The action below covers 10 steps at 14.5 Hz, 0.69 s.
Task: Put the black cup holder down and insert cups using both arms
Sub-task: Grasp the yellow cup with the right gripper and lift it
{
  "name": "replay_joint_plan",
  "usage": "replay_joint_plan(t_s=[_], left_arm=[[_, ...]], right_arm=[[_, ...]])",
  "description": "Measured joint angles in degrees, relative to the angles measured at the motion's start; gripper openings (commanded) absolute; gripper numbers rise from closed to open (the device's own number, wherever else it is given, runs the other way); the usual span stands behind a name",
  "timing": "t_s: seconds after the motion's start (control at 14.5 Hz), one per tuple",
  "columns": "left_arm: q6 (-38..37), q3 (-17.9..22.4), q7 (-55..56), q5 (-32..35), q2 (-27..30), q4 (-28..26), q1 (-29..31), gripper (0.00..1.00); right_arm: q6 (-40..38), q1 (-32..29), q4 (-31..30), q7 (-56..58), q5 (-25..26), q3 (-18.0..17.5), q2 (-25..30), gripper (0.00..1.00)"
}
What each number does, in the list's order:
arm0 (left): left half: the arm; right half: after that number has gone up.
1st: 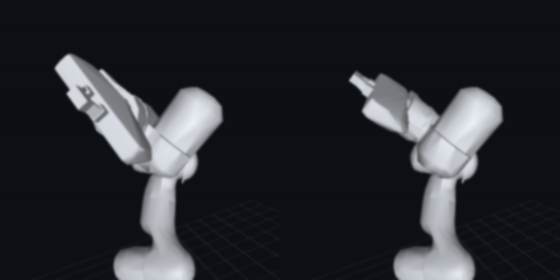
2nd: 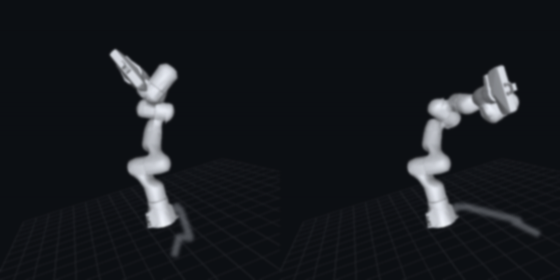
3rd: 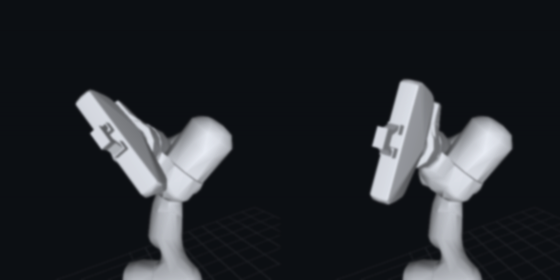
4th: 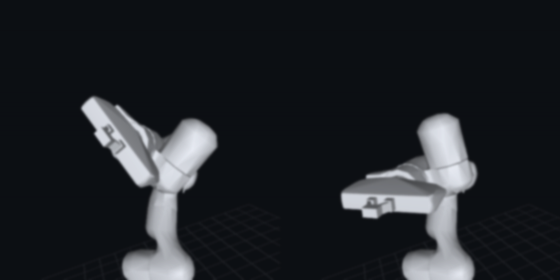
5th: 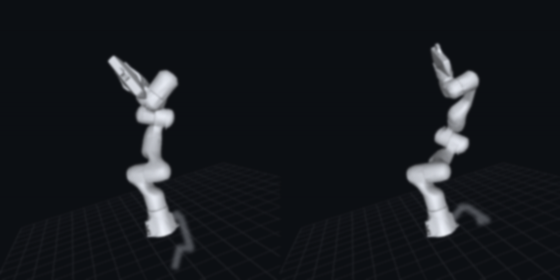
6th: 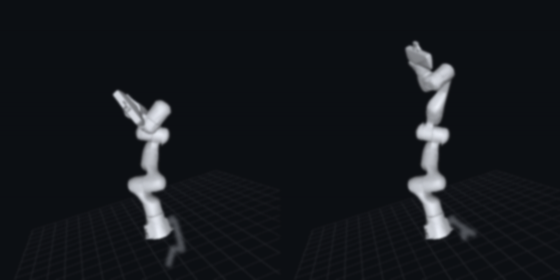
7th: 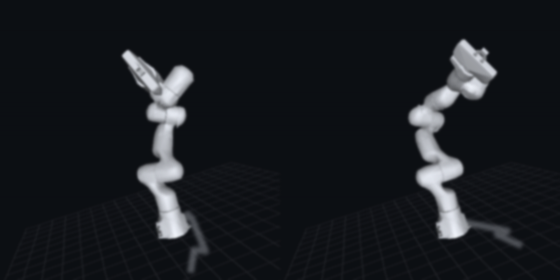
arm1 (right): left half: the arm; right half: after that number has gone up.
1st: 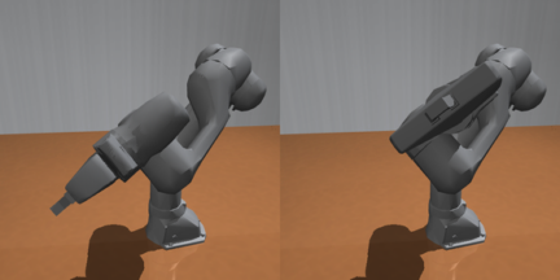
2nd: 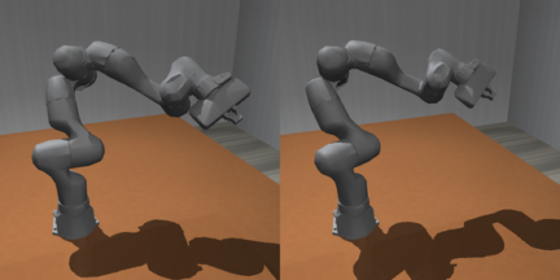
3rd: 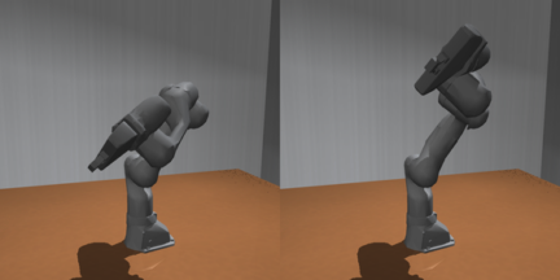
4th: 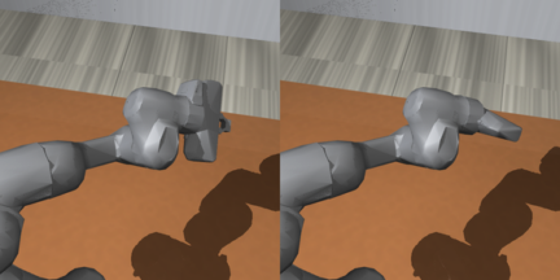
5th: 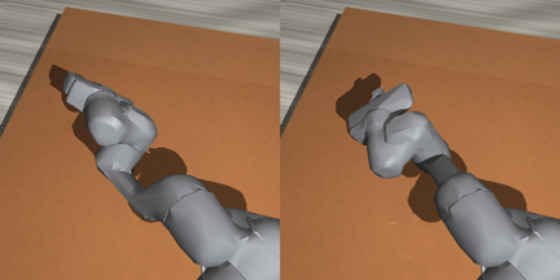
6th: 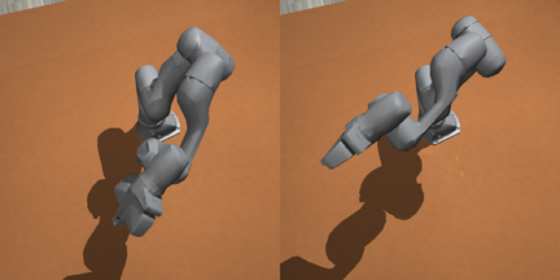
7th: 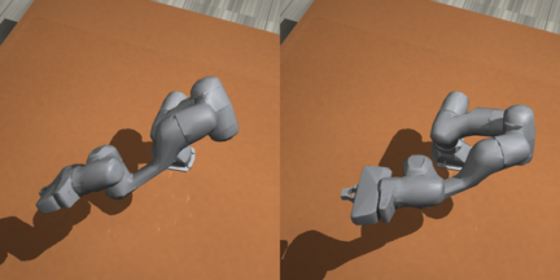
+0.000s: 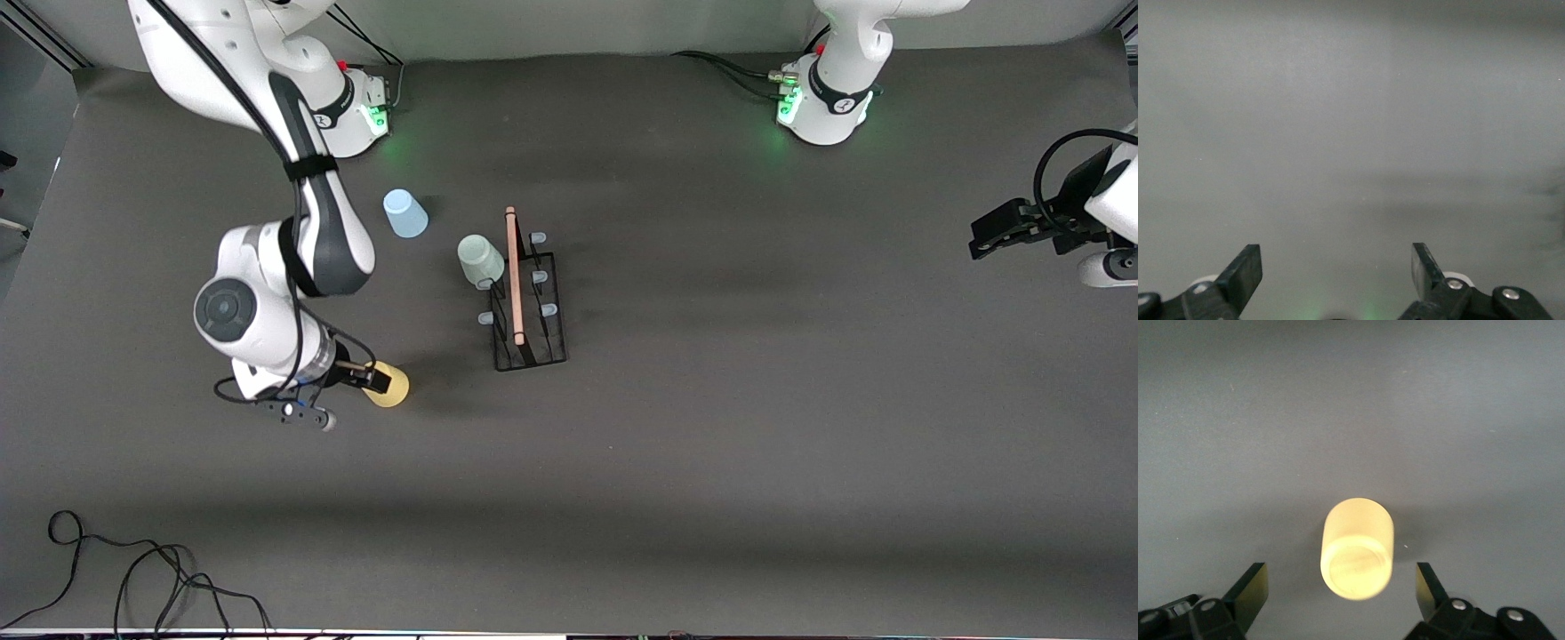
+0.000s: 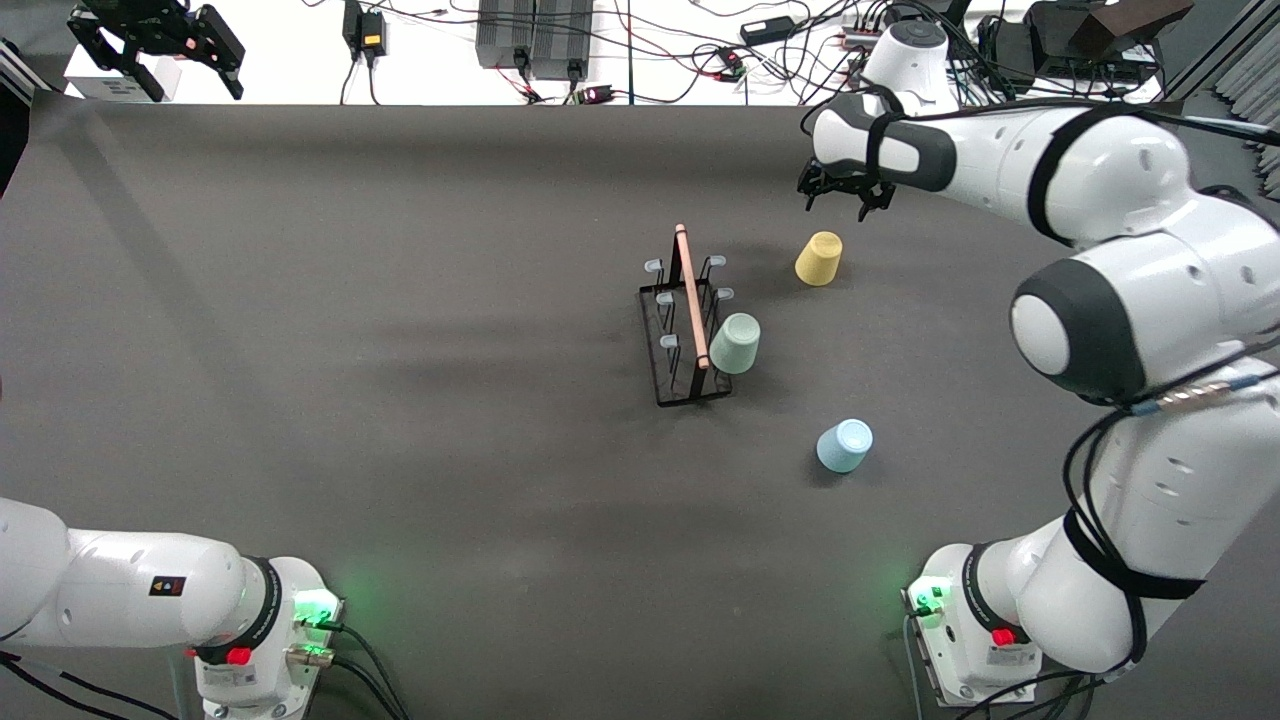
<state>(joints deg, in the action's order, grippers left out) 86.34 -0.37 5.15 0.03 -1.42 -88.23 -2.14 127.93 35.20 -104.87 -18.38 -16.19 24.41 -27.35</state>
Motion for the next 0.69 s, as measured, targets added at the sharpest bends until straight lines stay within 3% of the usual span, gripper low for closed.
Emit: replay_joint_plan(t_s=[0.21, 0.48, 0.62, 0.69], left_arm=[[-0.01, 0.0, 0.0, 0.0, 0.0, -0.02, 0.0, 1.0], [-0.01, -0.01, 0.0, 0.0, 0.0, -0.02, 0.0, 1.0], [-0.01, -0.01, 0.0, 0.0, 0.0, -0.05, 0.0, 1.0], [-0.01, -0.02, 0.0, 0.0, 0.0, -0.08, 0.0, 1.0]], right_arm=[[0.28, -0.83, 0.41, 2.43, -4.19, 0.09, -2.16, 0.98], [3.66, 0.06, -1.87, 2.43, -4.44, -0.3, -3.5, 0.98], [7.78, 0.98, -5.52, 2.6, -4.45, -0.4, -3.9, 0.87], [9.52, 1.28, -7.33, 2.97, -4.45, -0.41, -4.01, 0.65]])
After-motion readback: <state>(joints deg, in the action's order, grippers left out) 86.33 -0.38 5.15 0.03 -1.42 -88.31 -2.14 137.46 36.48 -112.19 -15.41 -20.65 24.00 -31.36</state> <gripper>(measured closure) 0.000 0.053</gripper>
